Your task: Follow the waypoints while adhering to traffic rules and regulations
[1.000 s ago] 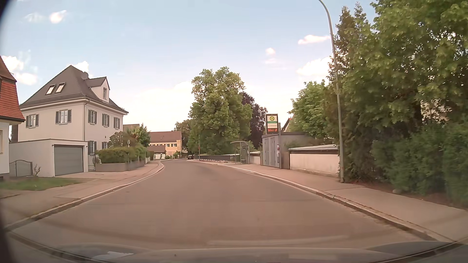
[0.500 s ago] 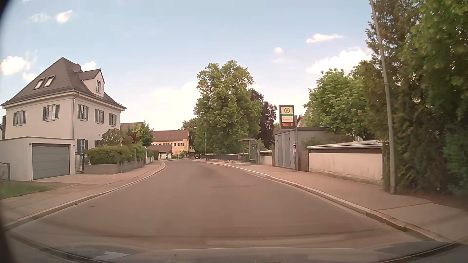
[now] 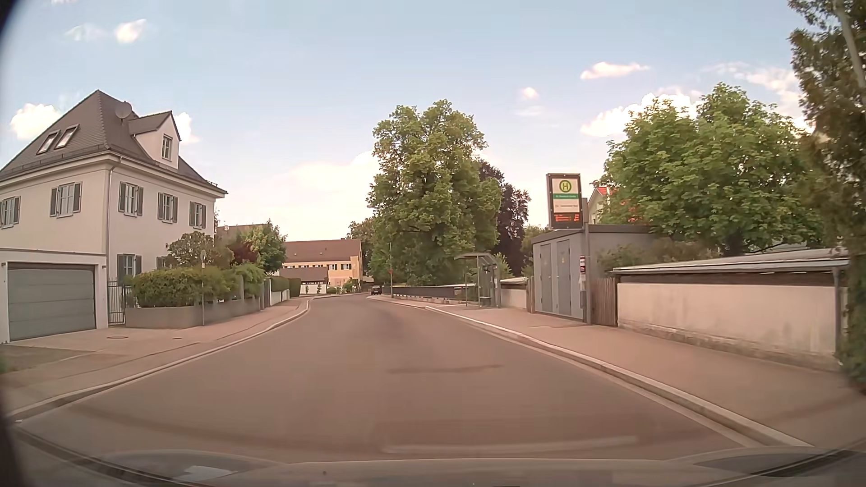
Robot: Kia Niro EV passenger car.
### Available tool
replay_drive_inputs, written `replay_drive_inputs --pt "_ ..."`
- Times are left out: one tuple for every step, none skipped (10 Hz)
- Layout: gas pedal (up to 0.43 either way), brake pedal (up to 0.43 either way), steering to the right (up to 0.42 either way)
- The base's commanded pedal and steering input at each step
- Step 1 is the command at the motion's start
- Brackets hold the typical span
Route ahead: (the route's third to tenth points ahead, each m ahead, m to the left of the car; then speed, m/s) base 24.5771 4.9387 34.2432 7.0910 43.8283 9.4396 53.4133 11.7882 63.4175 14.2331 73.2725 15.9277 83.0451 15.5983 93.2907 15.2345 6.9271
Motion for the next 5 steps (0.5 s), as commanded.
replay_drive_inputs --pt "0.0 0.037 -0.034" --pt "0.0 0.018 -0.033" --pt "0.0 0.018 -0.033" --pt "0.0 0.018 -0.033" --pt "0.0 0.018 -0.034"
